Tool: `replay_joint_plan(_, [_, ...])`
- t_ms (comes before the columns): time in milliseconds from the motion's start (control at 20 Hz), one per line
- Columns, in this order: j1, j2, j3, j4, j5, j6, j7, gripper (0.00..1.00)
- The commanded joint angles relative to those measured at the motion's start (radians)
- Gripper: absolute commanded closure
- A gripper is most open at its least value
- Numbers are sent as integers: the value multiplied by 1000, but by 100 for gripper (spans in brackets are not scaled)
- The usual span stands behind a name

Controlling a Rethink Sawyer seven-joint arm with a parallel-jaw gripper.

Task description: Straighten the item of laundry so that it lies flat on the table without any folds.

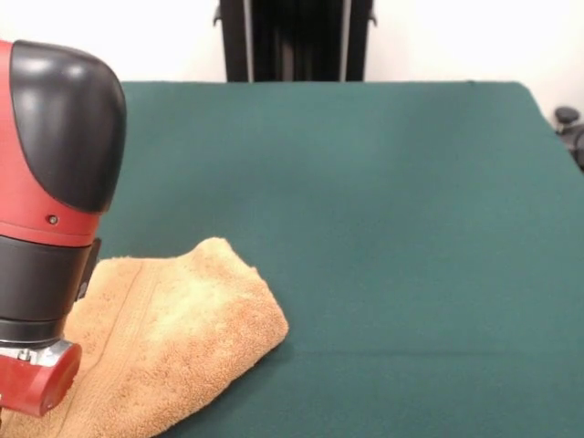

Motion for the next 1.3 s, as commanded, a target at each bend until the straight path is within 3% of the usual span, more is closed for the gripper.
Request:
replay_joint_plan(50, [24, 10, 44, 168, -5, 71, -89, 100])
replay_joint_plan(400, [143, -2, -141, 188, 18, 134, 265, 100])
replay_joint_plan(1000, [226, 9, -323, 250, 138, 57, 579, 100])
replay_joint_plan(1300, [226, 19, -339, 282, 197, -16, 628, 100])
